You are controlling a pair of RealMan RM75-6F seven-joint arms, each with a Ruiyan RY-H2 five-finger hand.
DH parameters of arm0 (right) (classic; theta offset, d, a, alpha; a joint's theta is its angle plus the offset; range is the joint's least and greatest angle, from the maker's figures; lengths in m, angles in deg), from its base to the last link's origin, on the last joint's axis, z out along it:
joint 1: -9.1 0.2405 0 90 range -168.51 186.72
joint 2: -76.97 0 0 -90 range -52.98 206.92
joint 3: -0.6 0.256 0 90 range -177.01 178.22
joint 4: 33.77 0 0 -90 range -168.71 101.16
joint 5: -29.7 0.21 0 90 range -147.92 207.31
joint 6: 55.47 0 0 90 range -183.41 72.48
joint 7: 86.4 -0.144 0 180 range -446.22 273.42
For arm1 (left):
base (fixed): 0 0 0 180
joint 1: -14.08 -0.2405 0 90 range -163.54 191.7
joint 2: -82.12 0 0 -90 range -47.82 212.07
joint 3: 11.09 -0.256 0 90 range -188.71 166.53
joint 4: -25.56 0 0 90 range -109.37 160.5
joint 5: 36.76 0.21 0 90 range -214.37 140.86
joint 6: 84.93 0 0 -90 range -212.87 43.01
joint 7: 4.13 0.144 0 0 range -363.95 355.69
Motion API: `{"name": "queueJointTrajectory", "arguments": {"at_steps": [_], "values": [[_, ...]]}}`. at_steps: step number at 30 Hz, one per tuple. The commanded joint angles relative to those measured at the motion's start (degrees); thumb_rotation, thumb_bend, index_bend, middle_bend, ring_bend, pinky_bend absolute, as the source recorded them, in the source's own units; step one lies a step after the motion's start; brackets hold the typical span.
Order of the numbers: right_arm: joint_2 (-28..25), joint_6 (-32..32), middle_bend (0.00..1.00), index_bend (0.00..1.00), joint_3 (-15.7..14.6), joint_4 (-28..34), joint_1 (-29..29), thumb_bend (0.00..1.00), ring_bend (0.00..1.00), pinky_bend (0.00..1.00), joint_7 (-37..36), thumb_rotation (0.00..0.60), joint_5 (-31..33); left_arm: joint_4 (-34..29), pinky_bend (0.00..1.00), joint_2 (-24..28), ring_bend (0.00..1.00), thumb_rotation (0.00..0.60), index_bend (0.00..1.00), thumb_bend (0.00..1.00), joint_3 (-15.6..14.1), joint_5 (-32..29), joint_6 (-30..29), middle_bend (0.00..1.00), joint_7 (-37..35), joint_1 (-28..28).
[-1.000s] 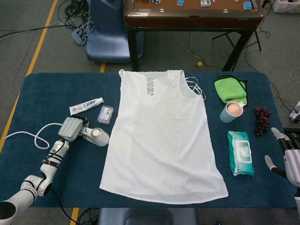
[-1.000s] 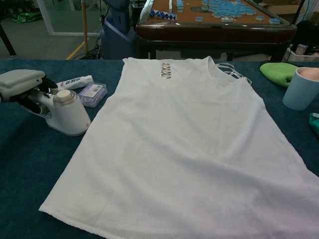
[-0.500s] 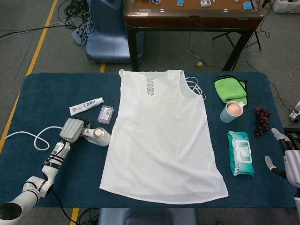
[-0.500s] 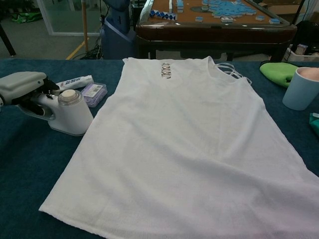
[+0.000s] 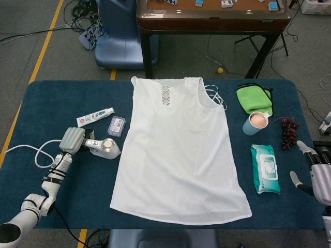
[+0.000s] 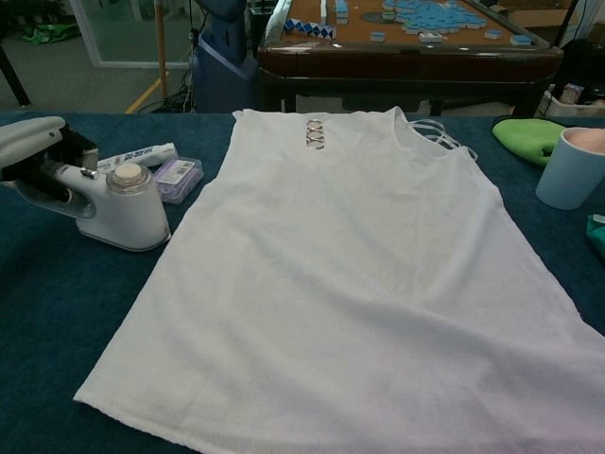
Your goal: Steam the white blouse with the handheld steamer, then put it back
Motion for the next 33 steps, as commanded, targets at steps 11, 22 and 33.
{"name": "queueJointTrajectory", "arguments": {"at_steps": [11,22,33], "values": [[0.39,1.51,0.26,0.12,0.14,1.04,1.32,0.33,0.19,0.2,1.4,0.6,-0.26,-9.34,0.58,6.32,0.61,0.6,0.79,0.25,3.31,-4.53,3.65,0.69,-4.93,-1.23],[-0.25,5.24,0.26,0.12,-1.35,2.0,3.02,0.33,0.19,0.2,1.29,0.6,-2.27,-27.31,0.58,12.3,0.61,0.6,0.79,0.25,4.46,-5.43,1.65,0.69,-0.24,-2.64],[2.11,22.0,0.22,0.11,-6.45,2.89,11.91,0.63,0.13,0.19,-2.4,0.6,-11.37,-41.13,0.58,11.94,0.61,0.6,0.79,0.25,6.04,-5.67,-0.93,0.7,13.3,-1.04]]}}
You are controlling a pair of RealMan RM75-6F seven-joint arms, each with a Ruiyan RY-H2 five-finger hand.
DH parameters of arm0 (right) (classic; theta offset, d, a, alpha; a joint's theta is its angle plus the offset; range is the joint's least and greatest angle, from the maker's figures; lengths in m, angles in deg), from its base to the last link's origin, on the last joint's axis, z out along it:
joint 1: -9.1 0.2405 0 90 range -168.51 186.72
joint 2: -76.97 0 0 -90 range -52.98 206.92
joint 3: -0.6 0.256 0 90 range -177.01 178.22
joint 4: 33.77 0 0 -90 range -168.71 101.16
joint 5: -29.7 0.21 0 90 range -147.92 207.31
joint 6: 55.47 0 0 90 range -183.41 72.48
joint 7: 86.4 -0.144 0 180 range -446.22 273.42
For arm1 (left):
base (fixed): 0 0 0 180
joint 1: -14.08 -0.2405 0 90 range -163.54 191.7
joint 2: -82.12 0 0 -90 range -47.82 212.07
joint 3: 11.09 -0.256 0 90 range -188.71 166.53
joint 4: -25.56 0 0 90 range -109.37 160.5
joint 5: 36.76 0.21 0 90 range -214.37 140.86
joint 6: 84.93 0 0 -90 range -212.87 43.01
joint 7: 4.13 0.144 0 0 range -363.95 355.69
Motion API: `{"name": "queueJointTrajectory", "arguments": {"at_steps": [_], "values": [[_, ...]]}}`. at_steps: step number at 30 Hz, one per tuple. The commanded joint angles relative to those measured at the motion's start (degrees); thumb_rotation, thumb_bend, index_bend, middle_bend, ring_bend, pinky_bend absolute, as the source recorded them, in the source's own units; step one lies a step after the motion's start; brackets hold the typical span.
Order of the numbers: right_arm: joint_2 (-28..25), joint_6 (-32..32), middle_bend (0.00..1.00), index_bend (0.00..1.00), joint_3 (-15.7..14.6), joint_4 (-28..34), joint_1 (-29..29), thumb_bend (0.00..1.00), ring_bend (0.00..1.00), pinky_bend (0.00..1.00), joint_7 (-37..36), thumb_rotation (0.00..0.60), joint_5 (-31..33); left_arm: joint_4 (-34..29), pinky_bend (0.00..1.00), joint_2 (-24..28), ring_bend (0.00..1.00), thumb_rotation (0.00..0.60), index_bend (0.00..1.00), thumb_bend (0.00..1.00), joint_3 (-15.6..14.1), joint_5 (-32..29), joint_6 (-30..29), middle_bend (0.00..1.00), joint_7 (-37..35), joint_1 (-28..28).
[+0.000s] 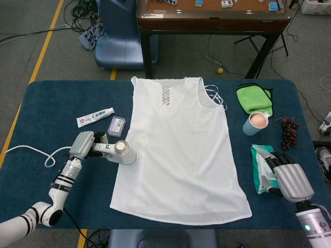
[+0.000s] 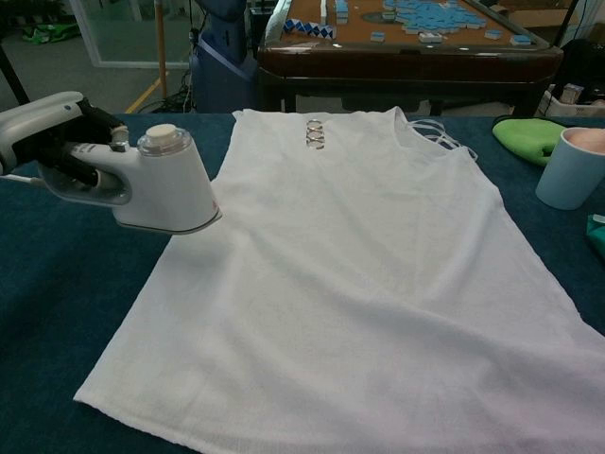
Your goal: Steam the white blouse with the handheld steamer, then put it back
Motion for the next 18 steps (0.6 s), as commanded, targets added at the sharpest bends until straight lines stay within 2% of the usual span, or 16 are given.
{"name": "queueJointTrajectory", "arguments": {"at_steps": [1,4,8,11,14,18], "values": [[2.17,8.22,0.21,0.1,-2.62,0.3,5.36,0.66,0.12,0.19,-2.51,0.6,-4.82,-3.04,0.58,-0.92,0.61,0.6,0.79,0.25,0.85,-0.16,-0.83,0.7,4.88,1.2],[4.46,13.0,0.18,0.06,-3.68,-0.28,8.43,0.69,0.1,0.18,-4.44,0.6,-6.71,-3.43,0.58,-2.27,0.61,0.6,0.79,0.25,1.15,-0.12,-1.05,0.7,7.89,2.09],[8.03,17.36,0.17,0.05,-5.07,-2.31,11.28,0.46,0.08,0.16,-5.73,0.595,-8.49,-3.47,0.58,-4.08,0.61,0.6,0.79,0.25,1.53,-0.48,-0.94,0.7,10.0,2.98],[10.77,18.73,0.16,0.05,-5.53,-3.91,12.46,0.32,0.05,0.12,-6.67,0.547,-8.73,-3.42,0.58,-5.39,0.61,0.6,0.79,0.25,1.71,-0.63,-0.77,0.7,11.27,3.66],[13.42,18.92,0.16,0.05,-5.74,-5.88,13.14,0.24,0.04,0.11,-8.16,0.5,-8.65,-2.54,0.58,-6.9,0.61,0.6,0.79,0.25,1.68,-0.33,-0.77,0.7,13.11,4.5],[16.41,19.15,0.16,0.05,-6.07,-8.87,13.75,0.19,0.04,0.11,-8.59,0.493,-8.38,-0.8,0.58,-9.02,0.61,0.6,0.79,0.25,1.64,-0.05,-0.7,0.7,14.77,5.49]]}}
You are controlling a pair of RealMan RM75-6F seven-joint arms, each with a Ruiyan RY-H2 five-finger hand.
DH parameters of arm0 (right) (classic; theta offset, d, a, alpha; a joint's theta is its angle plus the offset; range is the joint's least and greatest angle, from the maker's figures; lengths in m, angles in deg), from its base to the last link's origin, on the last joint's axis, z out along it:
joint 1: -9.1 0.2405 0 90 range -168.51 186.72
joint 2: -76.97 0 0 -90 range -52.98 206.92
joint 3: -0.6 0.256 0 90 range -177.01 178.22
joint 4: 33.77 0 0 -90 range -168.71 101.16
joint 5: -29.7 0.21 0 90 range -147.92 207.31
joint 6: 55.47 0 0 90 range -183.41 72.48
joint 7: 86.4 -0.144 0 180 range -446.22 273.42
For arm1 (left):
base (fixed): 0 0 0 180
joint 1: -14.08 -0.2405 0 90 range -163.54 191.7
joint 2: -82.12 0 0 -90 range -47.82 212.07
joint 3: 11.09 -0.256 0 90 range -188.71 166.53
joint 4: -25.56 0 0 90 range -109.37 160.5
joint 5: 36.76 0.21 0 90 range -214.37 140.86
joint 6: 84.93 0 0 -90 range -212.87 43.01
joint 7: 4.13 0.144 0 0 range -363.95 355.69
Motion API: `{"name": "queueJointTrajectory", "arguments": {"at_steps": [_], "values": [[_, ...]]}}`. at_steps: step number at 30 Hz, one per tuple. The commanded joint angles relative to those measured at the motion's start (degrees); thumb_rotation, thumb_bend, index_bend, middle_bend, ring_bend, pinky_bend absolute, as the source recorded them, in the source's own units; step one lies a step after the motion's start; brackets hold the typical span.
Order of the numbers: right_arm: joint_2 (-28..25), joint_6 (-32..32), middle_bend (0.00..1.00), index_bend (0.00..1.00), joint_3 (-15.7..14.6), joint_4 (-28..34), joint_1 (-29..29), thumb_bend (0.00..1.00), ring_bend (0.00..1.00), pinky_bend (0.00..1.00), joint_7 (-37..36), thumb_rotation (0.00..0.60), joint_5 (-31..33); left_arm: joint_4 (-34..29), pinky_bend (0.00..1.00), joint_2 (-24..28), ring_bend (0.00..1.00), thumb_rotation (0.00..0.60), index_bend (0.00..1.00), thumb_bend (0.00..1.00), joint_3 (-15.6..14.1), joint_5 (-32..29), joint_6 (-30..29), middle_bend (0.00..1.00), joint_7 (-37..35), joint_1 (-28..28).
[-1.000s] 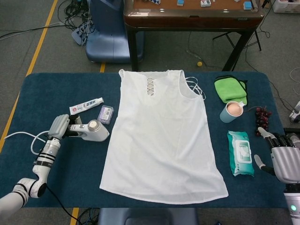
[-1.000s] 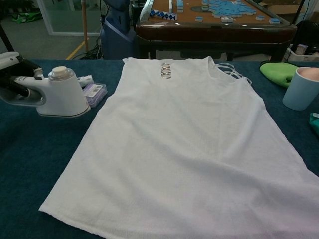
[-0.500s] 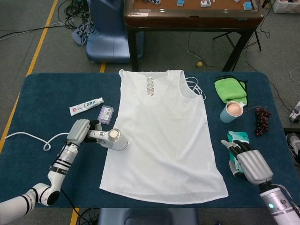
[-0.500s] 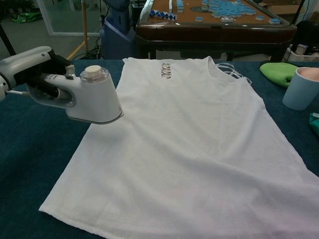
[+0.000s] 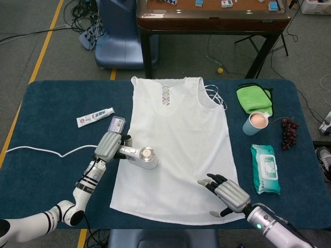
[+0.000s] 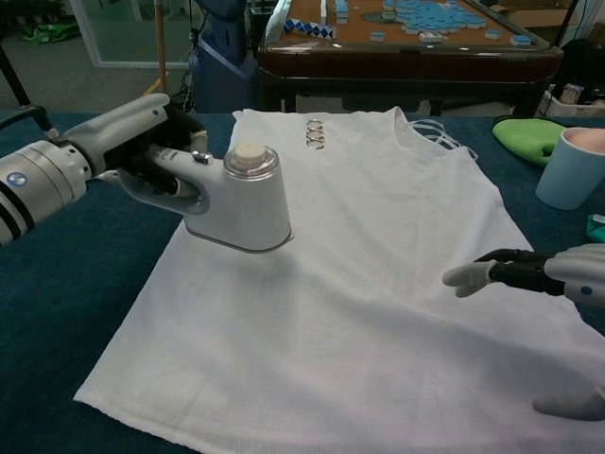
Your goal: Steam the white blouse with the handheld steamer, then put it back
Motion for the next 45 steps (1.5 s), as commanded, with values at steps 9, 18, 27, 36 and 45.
{"name": "queueJointTrajectory", "arguments": {"at_steps": [9,18,27,36,45], "values": [[8.42,-2.12,0.09,0.01,-0.53,-8.64,1.54,0.19,0.0,0.03,-2.75,0.475,-0.66,4.84,0.58,-5.57,0.61,0.6,0.79,0.25,-0.57,0.4,1.29,0.7,1.95,2.42],[12.33,-1.67,0.0,0.0,-0.4,-13.02,2.84,0.59,0.0,0.0,-5.32,0.476,1.48,7.25,0.58,-7.5,0.61,0.6,0.79,0.25,-0.87,0.22,1.96,0.7,1.6,2.9],[13.39,-0.52,0.0,0.0,-1.78,-14.11,3.56,0.75,0.0,0.0,-4.37,0.475,2.68,9.21,0.58,-8.79,0.61,0.6,0.79,0.25,-0.6,-0.13,2.1,0.7,0.85,3.12],[13.5,0.04,0.0,0.0,-3.02,-13.77,3.92,0.75,0.0,0.0,-2.99,0.475,3.49,12.15,0.58,-11.38,0.6,0.6,0.79,0.25,-2.82,3.55,-0.05,0.7,-1.19,3.29],[13.38,-0.09,0.0,0.0,-3.68,-13.1,4.04,0.75,0.0,0.0,-2.37,0.475,4.22,17.04,0.58,-14.73,0.6,0.6,0.79,0.25,-3.22,5.25,-0.16,0.71,-2.45,4.72]]}}
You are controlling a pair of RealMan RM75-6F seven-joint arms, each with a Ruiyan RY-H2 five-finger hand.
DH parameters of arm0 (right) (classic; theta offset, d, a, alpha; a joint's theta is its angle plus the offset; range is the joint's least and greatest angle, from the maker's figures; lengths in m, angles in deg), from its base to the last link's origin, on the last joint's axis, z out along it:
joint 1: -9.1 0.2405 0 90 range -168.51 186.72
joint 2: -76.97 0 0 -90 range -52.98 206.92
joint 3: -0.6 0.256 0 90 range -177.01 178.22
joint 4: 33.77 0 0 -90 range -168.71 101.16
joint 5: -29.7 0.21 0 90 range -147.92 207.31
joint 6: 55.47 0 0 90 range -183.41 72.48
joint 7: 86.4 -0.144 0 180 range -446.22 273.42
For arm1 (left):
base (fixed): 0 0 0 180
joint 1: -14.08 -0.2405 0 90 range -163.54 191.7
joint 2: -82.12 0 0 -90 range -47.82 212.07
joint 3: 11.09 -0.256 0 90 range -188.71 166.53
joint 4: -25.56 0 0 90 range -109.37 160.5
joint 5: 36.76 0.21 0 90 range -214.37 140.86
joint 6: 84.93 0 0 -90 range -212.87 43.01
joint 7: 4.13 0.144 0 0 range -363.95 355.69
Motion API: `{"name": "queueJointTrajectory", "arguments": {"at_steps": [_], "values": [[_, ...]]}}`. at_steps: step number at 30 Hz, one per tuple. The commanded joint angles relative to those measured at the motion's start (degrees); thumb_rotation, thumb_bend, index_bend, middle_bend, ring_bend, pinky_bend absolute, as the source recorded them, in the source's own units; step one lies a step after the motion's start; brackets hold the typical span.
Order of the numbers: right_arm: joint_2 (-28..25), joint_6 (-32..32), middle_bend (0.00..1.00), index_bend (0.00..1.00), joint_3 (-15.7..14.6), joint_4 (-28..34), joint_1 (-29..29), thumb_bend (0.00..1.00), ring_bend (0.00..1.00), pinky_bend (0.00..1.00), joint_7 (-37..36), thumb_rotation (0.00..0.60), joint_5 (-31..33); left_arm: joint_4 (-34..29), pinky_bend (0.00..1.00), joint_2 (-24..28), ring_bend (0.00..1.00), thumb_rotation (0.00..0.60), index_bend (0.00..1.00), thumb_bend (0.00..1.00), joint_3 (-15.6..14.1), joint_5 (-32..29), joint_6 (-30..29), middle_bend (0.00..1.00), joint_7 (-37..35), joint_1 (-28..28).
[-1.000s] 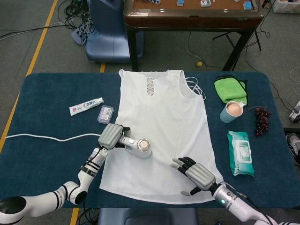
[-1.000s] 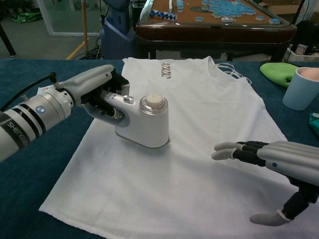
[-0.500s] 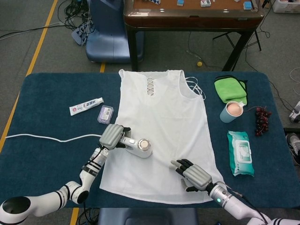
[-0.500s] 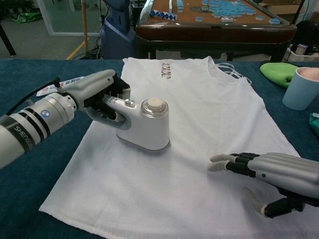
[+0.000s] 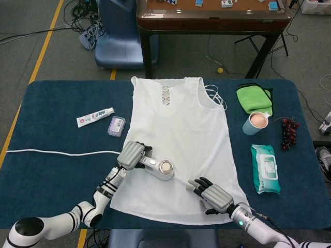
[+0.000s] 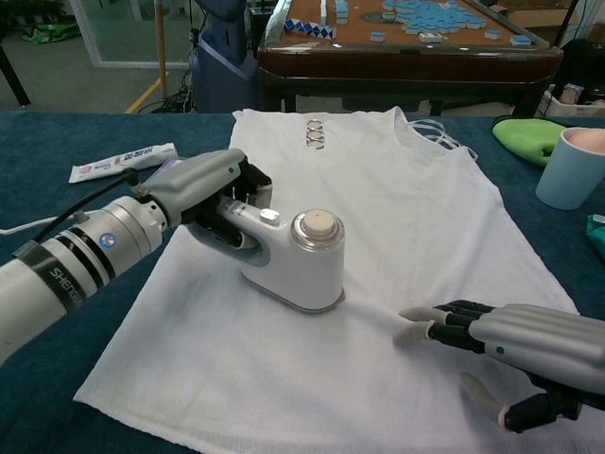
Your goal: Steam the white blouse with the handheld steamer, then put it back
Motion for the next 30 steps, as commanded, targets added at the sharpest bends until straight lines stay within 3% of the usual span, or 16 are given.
{"name": "queueJointTrajectory", "arguments": {"at_steps": [1,10,18,24,30], "values": [[-0.03,-0.08,0.0,0.0,-0.15,0.1,0.0,0.75,0.0,0.0,0.2,0.475,0.15,2.54,0.58,-1.28,0.6,0.6,0.79,0.25,0.09,0.23,0.35,0.71,-0.64,0.68],[-0.07,-0.33,0.0,0.0,-0.46,0.46,0.05,0.75,0.0,0.0,0.69,0.475,0.75,13.29,0.58,-4.35,0.6,0.6,0.79,0.25,0.32,1.02,-0.3,0.71,-4.25,1.88],[0.1,-0.2,0.0,0.0,-0.65,0.52,0.34,0.75,0.0,0.0,0.7,0.476,1.04,19.26,0.58,-3.89,0.59,0.6,0.79,0.25,-0.53,1.64,-0.92,0.71,-7.52,1.54],[0.2,-0.31,0.0,0.0,-0.74,0.61,0.45,0.75,0.0,0.0,0.84,0.477,1.17,20.96,0.58,-2.74,0.59,0.6,0.79,0.25,-0.96,1.29,-0.71,0.71,-9.71,0.58],[0.05,-0.66,0.0,0.0,-0.95,0.99,0.46,0.75,0.0,0.0,0.96,0.477,1.04,19.26,0.58,-0.33,0.59,0.6,0.79,0.25,-3.32,3.15,-2.62,0.71,-10.5,-1.16]]}}
